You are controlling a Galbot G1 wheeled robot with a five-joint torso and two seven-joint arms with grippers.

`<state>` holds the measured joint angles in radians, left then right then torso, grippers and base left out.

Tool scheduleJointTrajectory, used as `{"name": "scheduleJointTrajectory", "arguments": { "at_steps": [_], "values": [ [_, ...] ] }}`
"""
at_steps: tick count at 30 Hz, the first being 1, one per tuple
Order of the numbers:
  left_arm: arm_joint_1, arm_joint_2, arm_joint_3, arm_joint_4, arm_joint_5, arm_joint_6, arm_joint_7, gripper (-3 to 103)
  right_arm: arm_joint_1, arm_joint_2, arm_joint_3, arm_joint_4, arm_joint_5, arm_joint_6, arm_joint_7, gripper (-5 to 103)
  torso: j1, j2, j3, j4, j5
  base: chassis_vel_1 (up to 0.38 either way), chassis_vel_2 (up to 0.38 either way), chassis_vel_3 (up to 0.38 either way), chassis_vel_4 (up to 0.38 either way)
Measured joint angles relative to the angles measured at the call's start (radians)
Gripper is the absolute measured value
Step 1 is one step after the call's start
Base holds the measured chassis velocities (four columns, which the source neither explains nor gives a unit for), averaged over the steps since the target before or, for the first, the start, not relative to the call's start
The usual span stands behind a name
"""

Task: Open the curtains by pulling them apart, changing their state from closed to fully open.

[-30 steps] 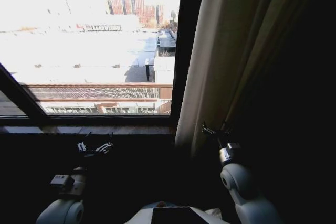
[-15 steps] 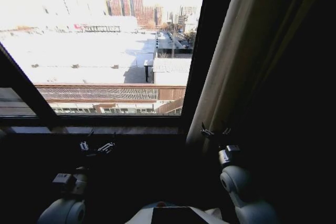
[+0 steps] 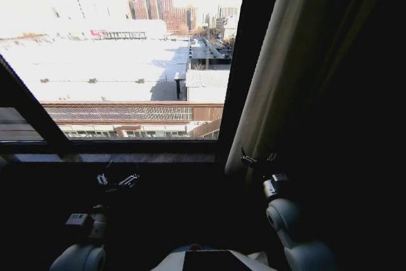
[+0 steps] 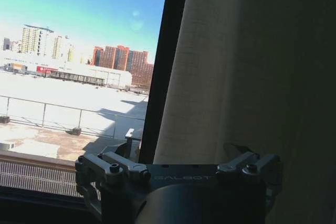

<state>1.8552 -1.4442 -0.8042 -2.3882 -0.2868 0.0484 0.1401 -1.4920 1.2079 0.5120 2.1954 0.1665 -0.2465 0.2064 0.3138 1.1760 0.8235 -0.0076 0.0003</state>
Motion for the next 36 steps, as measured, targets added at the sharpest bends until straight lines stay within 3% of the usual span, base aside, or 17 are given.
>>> {"name": "scheduleJointTrajectory", "arguments": {
  "at_steps": [36],
  "values": [
    [-0.009, -0.022, 0.016, 0.008, 0.029, 0.000, 0.000, 100, 0.048, 0.002, -0.015, -0.051, 0.014, -0.002, -0.002, 100, 0.000, 0.000, 0.000, -0.0002, 0.0000, -0.031, 0.029, 0.030, -0.036]
  ]
}}
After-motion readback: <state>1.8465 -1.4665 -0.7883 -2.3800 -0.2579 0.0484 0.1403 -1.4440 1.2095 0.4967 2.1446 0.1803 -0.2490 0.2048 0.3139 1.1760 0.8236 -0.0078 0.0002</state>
